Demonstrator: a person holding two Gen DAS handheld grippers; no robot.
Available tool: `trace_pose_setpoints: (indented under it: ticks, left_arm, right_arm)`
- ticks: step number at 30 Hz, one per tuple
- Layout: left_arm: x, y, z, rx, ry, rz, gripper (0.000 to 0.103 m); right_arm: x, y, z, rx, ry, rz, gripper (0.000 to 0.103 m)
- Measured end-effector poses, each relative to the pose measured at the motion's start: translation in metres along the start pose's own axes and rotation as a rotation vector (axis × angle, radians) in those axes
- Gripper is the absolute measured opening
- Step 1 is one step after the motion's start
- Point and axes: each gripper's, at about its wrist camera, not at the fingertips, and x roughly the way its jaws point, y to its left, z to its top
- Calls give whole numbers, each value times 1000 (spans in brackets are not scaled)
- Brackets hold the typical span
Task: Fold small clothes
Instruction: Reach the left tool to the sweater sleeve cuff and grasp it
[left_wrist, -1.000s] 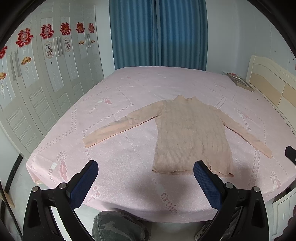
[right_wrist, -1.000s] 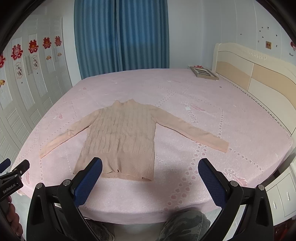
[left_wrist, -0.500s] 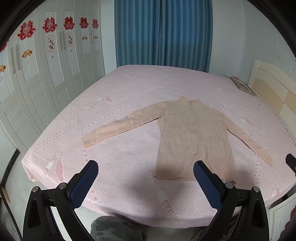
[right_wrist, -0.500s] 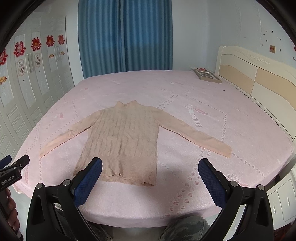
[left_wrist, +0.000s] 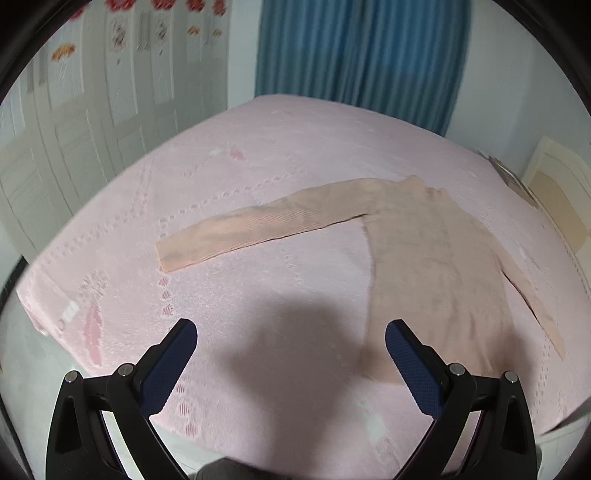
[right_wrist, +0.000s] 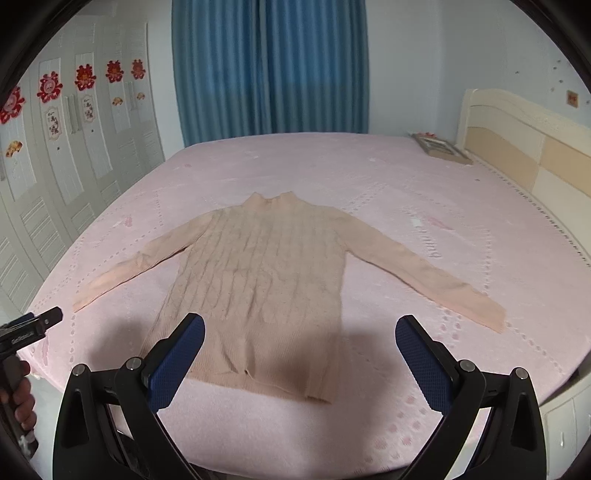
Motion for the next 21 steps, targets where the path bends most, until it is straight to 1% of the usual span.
trace_pose_setpoints:
  ticks: [2,4,6,8,9,11,12,14,15,17,19,21]
  left_arm:
    - [22,18,6,-65,34,-23,100]
    - [48,45,12,-175,64,-42,98]
    - [68,66,18,-255,83,-52,95]
    - [88,86,22,-325,91,-34,93]
    - [100,96,25,-351,94,-13,88]
    - [117,109,29,-369,101,15,82]
    - [128,115,31,-379,107,31,81]
    - [143,125,34,-403,110,47,75]
    - [152,130,35,-424,111,53,74]
    - [166,137,37,-464,106,44,68]
    - [178,143,42,-488,103,39,65]
    - [185,141,48,-488,78,67,62]
  right_arm:
    - [17,3,3,-9,17,4,102]
    - [35,7,6,-19,19,11,102]
    - [54,11,8,-19,9,17,102]
    - [71,15,8,-21,10,22,102]
    - [83,18,8,-28,14,19,102]
    - [101,23,8,-42,24,8,101]
    - [112,25,7,-52,34,6,100]
    - [128,26,7,-59,50,7,100]
    - [132,25,7,-58,54,4,100]
    - [143,22,7,-50,61,1,100]
    - [151,18,7,-44,68,-2,100]
    - [156,13,8,-38,71,-14,100]
